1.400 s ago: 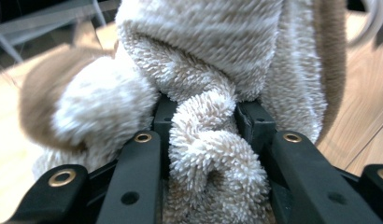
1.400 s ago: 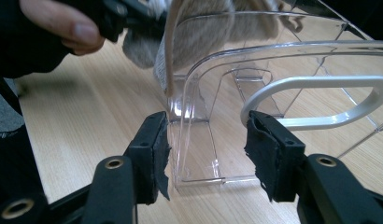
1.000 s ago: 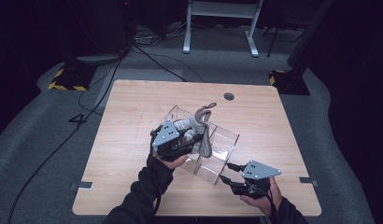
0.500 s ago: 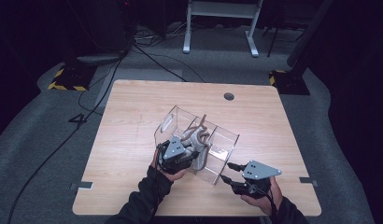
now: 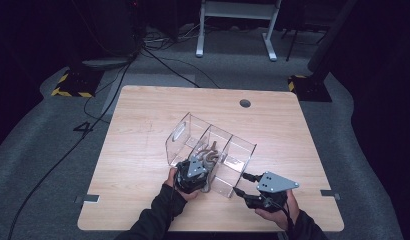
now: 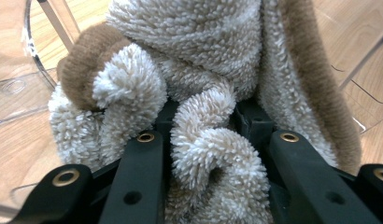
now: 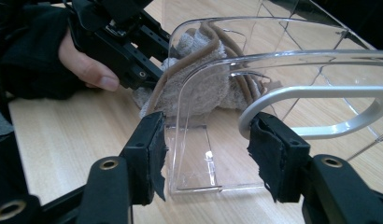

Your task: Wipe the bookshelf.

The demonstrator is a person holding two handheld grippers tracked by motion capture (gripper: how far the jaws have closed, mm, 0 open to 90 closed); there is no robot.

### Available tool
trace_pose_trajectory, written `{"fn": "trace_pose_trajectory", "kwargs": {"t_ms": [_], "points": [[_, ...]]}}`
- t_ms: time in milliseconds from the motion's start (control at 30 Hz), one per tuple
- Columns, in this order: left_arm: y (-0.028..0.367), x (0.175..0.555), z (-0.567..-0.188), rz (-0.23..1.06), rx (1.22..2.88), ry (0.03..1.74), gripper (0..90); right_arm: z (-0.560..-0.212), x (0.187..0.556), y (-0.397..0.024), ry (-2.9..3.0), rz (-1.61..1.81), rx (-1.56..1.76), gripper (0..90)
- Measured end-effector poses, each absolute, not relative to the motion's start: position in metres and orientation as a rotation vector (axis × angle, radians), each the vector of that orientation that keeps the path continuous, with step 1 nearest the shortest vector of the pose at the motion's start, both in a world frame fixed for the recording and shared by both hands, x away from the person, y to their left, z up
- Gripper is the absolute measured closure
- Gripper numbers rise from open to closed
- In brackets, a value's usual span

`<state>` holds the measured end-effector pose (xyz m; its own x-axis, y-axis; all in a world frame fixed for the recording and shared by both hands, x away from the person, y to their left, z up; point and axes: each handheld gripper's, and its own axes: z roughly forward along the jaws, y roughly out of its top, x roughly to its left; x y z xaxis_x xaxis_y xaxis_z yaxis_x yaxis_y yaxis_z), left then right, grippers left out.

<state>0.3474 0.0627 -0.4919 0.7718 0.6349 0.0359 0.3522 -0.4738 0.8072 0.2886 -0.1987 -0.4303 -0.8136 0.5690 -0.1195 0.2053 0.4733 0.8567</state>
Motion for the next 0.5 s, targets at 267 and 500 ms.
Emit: {"fn": "trace_pose_trajectory", "kwargs": {"t_ms": [267,500], "points": [[0.068,0.349,-0.459,0.426,1.989,0.691,67.8,-0.431,0.290,-0.200,2.333,1.297,0.637,49.4],[0.070,0.355,-0.429,0.405,1.889,0.641,67.3,-0.432,0.289,-0.198,2.335,1.275,0.624,48.2]]}}
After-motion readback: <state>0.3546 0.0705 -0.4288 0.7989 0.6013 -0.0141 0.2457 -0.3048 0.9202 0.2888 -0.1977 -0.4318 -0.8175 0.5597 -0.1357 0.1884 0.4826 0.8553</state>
